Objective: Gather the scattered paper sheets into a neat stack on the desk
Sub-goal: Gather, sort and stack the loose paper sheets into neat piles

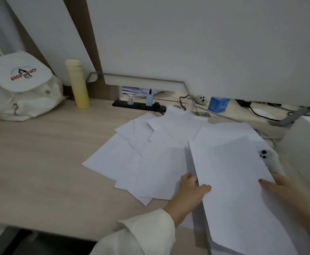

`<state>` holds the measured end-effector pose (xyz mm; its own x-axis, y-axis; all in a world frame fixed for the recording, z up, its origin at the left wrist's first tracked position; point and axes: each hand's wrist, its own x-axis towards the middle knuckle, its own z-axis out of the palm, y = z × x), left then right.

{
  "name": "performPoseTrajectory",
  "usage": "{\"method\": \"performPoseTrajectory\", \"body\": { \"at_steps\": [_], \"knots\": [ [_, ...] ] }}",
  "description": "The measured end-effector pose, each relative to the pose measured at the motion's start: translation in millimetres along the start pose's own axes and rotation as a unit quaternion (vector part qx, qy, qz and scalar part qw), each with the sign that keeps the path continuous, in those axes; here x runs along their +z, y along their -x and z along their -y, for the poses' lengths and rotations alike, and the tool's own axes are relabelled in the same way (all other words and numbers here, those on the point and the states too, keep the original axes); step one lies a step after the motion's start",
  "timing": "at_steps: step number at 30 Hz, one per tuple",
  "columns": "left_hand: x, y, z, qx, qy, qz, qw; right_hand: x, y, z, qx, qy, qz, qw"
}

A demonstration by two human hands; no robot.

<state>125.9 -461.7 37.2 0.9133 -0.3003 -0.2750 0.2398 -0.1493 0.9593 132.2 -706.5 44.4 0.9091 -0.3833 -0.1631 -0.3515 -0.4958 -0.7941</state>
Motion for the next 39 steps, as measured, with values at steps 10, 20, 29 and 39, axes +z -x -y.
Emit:
{"method": "performPoseTrajectory", "body": {
  "at_steps": [10,20,29,39],
  "knots": [
    [7.9,-18.6,4.4,-0.107,0.142,-0.029,0.984,13.8,-12.3,-13.0,0.019,0.15,-0.061,0.987],
    [20.4,-39.0,1.7,-0.107,0.073,-0.024,0.991,23.4,-0.3,-10.3,-0.011,0.184,-0.041,0.982],
    [27.4,-30.0,-3.8,0.05,0.009,-0.086,0.995,23.3,2.1,-10.6,-0.002,0.069,-0.03,0.997],
    [-49.4,11.8,-59.6,0.305,0.068,-0.111,0.943,8.2,33.9,69.0,-0.129,-0.382,0.143,0.904]
  ]
}}
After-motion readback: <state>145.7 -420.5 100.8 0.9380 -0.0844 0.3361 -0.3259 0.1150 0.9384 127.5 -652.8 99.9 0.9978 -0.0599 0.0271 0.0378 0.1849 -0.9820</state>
